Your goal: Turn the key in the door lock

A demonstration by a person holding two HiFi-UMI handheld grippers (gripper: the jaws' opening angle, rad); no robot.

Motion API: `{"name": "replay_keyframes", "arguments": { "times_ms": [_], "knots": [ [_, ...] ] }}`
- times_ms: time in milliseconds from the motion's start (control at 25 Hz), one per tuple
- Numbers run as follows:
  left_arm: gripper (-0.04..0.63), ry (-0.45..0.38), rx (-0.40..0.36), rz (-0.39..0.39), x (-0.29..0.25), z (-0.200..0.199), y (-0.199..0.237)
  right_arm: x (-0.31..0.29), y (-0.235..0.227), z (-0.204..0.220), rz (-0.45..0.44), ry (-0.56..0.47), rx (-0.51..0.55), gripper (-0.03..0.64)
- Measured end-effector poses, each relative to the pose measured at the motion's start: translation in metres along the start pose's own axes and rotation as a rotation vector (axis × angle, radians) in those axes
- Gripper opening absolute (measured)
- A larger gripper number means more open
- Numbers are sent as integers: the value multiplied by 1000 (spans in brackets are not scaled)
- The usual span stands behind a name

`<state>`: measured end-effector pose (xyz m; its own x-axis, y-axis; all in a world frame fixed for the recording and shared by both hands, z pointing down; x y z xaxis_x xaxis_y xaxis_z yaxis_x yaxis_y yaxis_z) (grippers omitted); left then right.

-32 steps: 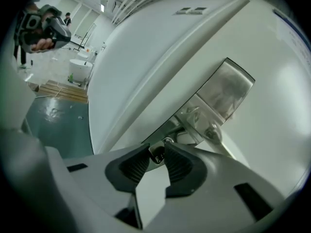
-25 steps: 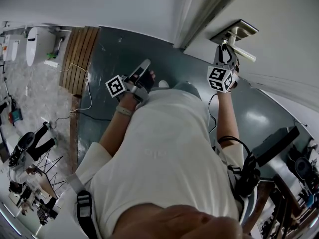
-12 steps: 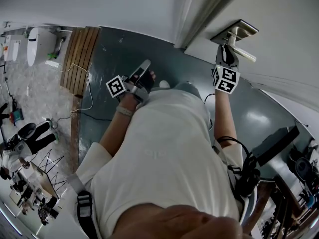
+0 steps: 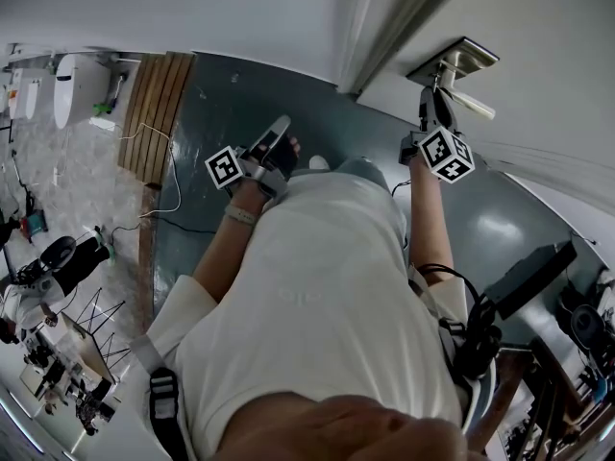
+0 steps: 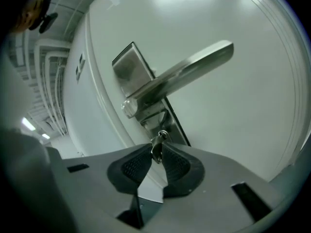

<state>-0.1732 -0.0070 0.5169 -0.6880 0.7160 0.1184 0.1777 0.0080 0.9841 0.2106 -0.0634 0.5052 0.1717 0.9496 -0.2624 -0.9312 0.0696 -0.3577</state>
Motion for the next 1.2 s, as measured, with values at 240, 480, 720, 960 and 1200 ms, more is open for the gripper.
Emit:
{"name": "replay_keyframes", "arguments": {
  "times_ms": [240, 480, 720, 960, 1200],
  "knots": [
    [8, -2, 3, -2, 0, -1, -1, 1, -3, 2, -46, -40, -291, 72],
    [8, -3, 7, -6, 0, -1, 0, 3, -7, 8, -85, -80, -561, 71],
    [8, -9, 15, -6, 1, -2, 3, 4, -13, 18, -106, -92, -763, 71],
    [8, -9, 16, -7, 1, -3, 4, 2, -15, 26, -142, -123, -999, 72],
    [8, -7, 24, -7, 1, -2, 5, -1, -18, 36, -198, -167, -1193, 71]
  ]
}}
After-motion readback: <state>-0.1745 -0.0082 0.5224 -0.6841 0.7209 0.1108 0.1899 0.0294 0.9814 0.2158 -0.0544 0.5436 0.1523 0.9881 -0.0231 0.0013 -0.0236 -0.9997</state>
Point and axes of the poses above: the fingertips, and each gripper's own axes: x backward along the fingers, y to its left, z out of its underside, the point moved 9 cm from there along x, backward along the fingers, and after that the axes turned 7 degrees about x, right-handed, at the moved point
